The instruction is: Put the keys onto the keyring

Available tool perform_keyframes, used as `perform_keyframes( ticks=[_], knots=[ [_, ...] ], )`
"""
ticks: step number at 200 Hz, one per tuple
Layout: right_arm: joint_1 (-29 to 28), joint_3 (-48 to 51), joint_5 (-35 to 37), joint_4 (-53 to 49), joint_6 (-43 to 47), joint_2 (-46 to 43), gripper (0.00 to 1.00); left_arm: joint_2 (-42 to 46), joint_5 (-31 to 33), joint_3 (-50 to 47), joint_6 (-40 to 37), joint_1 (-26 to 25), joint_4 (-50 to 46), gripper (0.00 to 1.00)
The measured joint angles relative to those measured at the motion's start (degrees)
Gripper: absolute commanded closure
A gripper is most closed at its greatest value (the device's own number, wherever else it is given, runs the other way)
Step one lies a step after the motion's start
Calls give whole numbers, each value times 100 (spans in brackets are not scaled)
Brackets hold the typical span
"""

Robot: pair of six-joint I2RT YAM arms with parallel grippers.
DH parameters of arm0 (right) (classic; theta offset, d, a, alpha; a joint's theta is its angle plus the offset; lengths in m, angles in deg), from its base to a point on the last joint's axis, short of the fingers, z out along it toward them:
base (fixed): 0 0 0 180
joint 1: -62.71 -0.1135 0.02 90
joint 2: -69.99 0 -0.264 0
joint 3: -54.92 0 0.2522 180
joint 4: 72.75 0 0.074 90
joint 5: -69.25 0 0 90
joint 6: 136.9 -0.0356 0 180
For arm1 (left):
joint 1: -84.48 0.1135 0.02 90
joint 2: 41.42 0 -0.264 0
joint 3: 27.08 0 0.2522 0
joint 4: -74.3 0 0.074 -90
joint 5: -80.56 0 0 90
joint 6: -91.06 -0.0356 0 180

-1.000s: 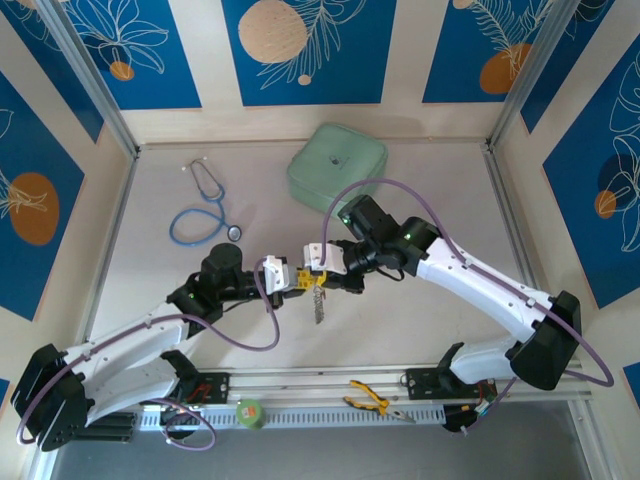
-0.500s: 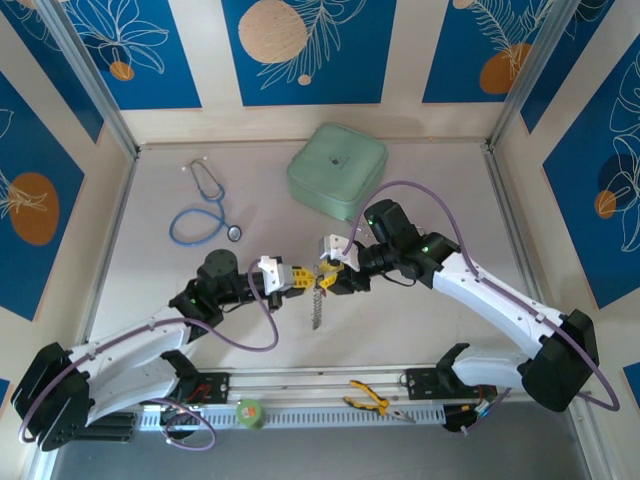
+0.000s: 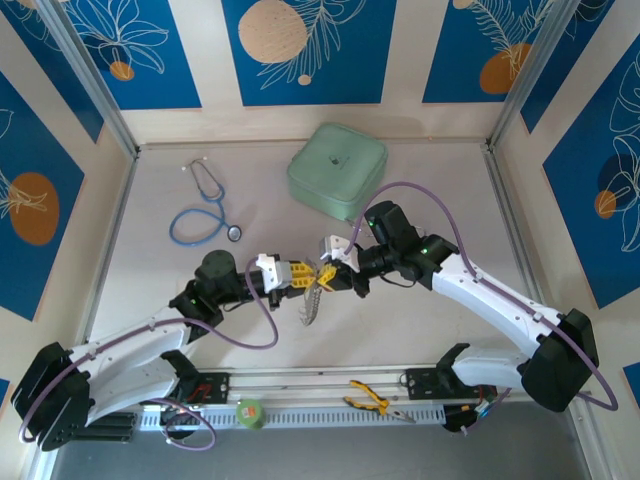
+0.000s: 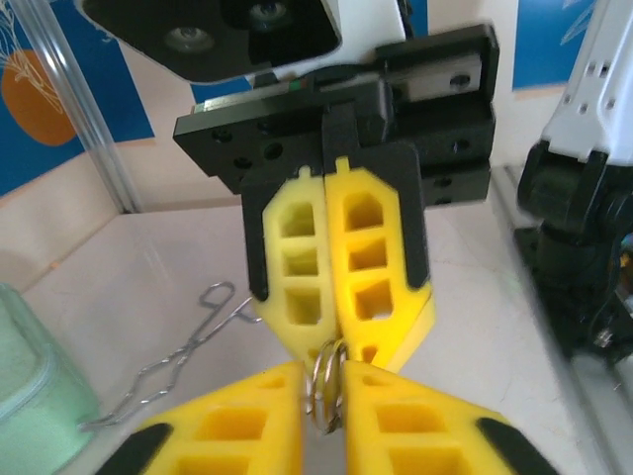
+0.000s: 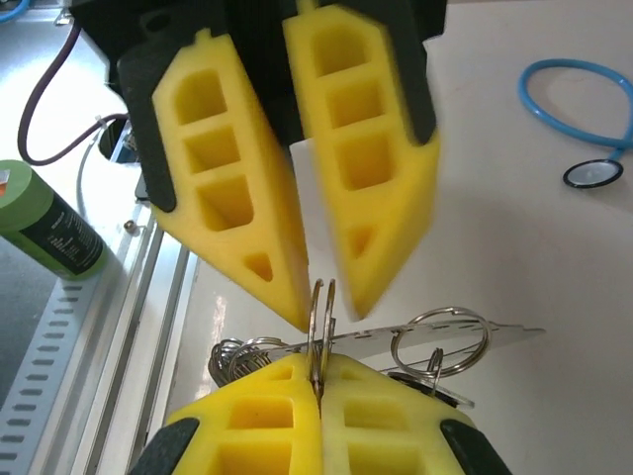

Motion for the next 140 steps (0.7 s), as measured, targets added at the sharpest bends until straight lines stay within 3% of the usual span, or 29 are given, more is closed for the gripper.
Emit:
perform_keyframes(
  ticks=[69,140],
  knots=[
    [-413,-743,979,-1147,787,282,100,173,256,225,-522,0,-1069,66],
    [-841,-1080,1814,-1491,1104,625,100,-48,33,382,-719,0,-1342,77]
  ],
)
